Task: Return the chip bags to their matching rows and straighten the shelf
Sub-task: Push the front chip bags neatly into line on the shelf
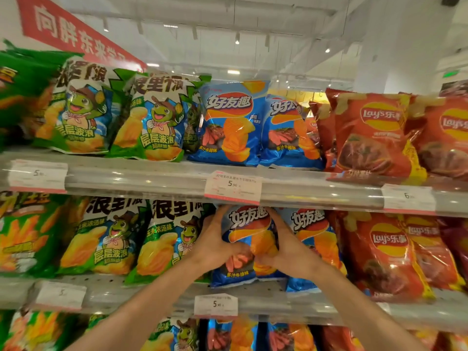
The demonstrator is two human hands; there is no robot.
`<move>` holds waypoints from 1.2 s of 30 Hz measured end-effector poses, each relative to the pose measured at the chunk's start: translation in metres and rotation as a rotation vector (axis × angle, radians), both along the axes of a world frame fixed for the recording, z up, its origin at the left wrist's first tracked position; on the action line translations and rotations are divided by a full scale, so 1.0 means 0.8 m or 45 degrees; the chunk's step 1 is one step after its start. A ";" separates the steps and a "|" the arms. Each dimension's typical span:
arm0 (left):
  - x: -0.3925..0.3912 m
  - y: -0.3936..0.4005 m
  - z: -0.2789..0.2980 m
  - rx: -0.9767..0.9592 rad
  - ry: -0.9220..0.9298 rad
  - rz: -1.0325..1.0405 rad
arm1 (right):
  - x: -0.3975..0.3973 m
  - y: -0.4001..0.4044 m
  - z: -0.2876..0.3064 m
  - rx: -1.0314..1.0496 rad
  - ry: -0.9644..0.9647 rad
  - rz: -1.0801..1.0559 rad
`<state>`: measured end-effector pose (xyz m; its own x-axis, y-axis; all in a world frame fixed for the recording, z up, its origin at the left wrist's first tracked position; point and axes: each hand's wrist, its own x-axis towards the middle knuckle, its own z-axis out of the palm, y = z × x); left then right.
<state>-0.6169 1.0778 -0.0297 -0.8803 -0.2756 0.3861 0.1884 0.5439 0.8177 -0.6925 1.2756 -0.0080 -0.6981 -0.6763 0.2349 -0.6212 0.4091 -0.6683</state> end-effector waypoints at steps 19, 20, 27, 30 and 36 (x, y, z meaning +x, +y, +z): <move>0.038 -0.010 0.030 -0.264 0.073 -0.172 | 0.005 -0.013 0.002 0.024 -0.069 -0.073; 0.044 -0.011 0.030 -0.323 0.086 -0.133 | 0.009 -0.014 0.003 0.055 -0.036 -0.093; 0.076 -0.059 0.017 -1.114 0.227 0.514 | 0.046 -0.039 0.000 0.285 0.815 -0.542; 0.080 -0.076 0.006 -1.218 0.115 0.609 | 0.058 -0.071 -0.012 0.294 1.042 -0.488; 0.070 -0.100 -0.015 -1.354 -0.120 0.559 | 0.054 -0.109 -0.047 0.479 1.000 -0.550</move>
<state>-0.5606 0.9976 -0.0416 -0.8270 -0.1397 0.5446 -0.2247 0.9700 -0.0924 -0.6493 1.1883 -0.0458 -0.6407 -0.5246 0.5606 -0.5804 0.8089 0.0937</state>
